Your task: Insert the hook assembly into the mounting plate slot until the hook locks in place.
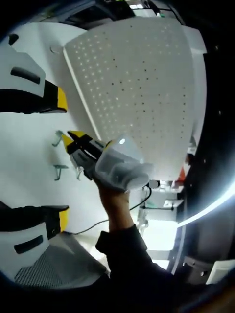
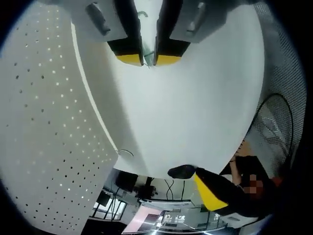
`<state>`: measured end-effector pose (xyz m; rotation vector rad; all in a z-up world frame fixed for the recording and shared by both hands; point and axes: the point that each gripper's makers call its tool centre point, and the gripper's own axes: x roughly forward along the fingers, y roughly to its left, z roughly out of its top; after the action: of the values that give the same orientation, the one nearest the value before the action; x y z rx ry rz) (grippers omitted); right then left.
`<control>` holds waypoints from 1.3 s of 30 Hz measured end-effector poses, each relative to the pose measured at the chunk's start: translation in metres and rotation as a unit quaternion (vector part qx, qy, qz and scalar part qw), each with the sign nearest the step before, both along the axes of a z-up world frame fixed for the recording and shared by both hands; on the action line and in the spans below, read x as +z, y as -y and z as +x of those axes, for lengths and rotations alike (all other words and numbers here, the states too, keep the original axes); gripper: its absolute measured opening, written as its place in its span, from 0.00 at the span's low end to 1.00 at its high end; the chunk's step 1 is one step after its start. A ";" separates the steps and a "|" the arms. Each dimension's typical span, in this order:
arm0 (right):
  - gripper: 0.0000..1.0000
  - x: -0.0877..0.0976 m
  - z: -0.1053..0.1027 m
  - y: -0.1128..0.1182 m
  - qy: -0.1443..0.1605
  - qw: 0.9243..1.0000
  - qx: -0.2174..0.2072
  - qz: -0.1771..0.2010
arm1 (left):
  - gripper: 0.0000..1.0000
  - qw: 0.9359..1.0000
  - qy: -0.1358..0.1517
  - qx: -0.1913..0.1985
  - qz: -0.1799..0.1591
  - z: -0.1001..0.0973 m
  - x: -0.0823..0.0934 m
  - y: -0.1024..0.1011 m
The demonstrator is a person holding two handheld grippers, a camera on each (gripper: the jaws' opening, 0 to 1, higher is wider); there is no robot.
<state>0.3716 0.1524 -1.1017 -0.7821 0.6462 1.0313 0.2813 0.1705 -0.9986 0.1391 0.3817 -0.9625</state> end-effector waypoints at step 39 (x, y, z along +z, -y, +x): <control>0.01 -0.019 0.003 -0.002 0.016 0.995 0.070 -0.072 | 0.77 1.000 0.001 0.003 -0.008 0.001 0.004 -0.002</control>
<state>0.3747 0.1539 -1.1209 -0.9792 0.6513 1.1058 0.2825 0.1722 -0.9946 0.1232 0.3727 -0.9585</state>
